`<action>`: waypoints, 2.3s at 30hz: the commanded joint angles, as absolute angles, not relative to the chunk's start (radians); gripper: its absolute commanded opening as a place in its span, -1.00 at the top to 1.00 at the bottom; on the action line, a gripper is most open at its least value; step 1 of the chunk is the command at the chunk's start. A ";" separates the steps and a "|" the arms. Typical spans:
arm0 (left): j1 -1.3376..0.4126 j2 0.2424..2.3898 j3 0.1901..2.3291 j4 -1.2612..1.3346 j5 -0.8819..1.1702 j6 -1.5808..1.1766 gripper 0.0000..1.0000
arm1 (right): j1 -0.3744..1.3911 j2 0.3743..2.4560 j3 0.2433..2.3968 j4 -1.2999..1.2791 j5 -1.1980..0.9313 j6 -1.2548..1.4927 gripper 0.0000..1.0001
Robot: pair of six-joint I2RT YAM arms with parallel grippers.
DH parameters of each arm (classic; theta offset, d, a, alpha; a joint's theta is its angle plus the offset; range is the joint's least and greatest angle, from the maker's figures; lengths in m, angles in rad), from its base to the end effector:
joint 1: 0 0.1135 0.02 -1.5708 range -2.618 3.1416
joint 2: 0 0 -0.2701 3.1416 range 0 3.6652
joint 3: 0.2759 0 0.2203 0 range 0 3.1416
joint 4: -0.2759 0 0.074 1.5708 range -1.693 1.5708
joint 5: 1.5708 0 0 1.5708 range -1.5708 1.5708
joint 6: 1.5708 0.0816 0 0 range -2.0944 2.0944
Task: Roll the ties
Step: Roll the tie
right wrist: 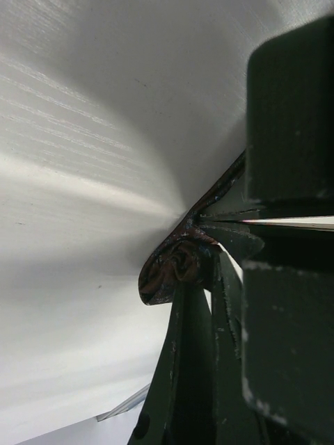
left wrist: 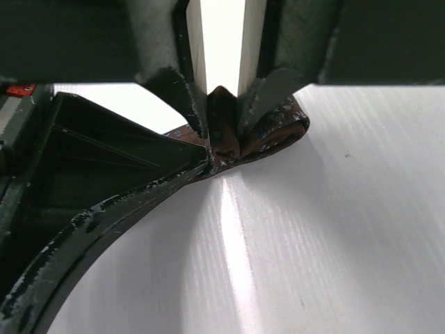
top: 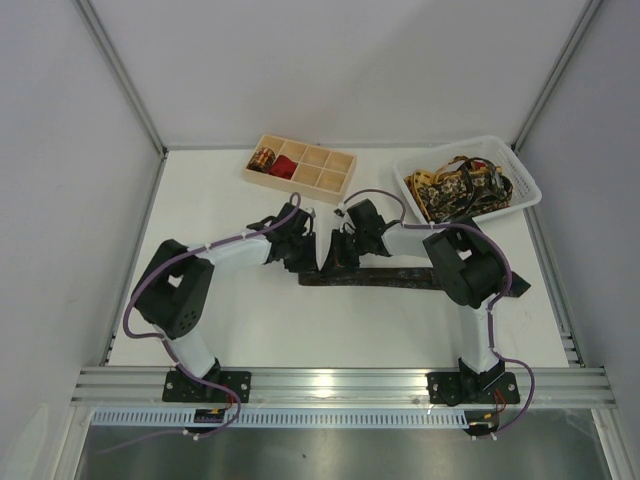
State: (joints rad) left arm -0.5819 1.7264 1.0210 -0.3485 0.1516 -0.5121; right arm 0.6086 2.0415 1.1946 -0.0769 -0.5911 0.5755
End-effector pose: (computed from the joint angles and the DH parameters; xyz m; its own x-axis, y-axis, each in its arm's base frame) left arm 0.2761 -0.1964 0.1541 -0.9299 0.0320 -0.3665 0.1721 0.9183 -0.3566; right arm 0.3131 0.2736 0.1221 -0.9576 -0.1164 -0.2637 -0.2732 0.6587 0.7011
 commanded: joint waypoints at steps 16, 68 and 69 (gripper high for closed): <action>-0.609 1.697 0.891 -0.244 0.181 -0.477 0.05 | 0.565 2.028 1.374 -0.268 -0.629 0.466 1.00; -0.448 1.401 0.731 -0.218 0.383 -0.472 -0.28 | 0.624 2.079 1.131 -0.075 -0.689 0.489 1.00; -0.437 1.393 0.710 -0.204 0.406 -0.497 -0.26 | 0.626 2.076 1.129 -0.074 -0.686 0.489 1.00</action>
